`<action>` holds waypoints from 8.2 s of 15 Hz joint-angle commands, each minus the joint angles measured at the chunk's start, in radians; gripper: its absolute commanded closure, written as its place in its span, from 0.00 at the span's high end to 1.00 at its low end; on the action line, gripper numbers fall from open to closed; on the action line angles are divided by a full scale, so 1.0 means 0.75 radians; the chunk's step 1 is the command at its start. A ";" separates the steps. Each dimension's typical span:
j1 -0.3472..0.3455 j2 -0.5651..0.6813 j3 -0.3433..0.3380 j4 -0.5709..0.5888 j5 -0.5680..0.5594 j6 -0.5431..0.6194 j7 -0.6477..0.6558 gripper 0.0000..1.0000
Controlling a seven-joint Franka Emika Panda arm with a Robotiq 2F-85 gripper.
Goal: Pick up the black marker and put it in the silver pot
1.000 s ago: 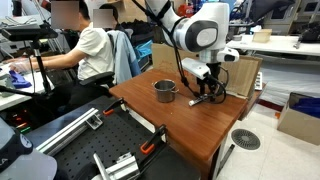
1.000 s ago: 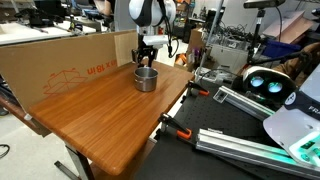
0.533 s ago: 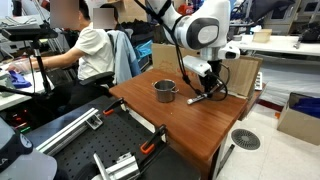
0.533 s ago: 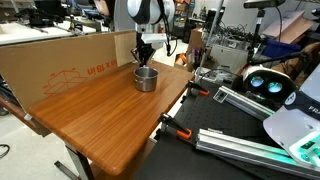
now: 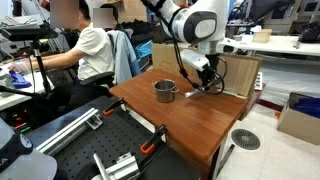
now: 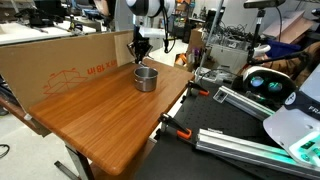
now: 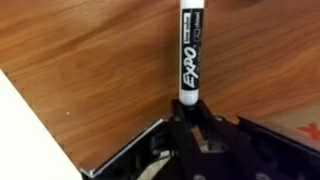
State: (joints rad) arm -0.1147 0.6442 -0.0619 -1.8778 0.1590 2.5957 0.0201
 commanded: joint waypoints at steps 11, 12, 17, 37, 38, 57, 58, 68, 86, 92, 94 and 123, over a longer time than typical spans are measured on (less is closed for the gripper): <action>-0.380 -0.693 0.535 -0.666 1.081 0.417 -1.042 0.05; -0.381 -0.708 0.554 -0.663 1.224 0.409 -1.163 0.05; -0.351 -0.706 0.555 -0.680 1.662 0.405 -1.612 0.05; -0.222 -0.559 0.527 -0.619 2.463 0.521 -2.564 0.05; -0.216 -0.542 0.523 -0.604 2.486 0.530 -2.588 0.05; -0.031 -0.293 0.363 -0.406 2.543 0.639 -2.597 1.00; -0.039 -0.298 0.380 -0.423 2.505 0.639 -2.546 1.00; -0.108 -0.602 0.533 -0.724 2.255 0.587 -2.095 1.00; -0.078 -0.735 0.515 -0.822 2.100 0.577 -1.851 1.00; -0.078 -0.735 0.515 -0.822 2.100 0.577 -1.851 1.00; -0.078 -0.735 0.515 -0.822 2.100 0.577 -1.851 1.00; -0.078 -0.735 0.515 -0.822 2.100 0.577 -1.851 1.00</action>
State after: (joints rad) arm -0.1733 0.0928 0.3240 -2.4943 1.7341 3.0288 -1.3682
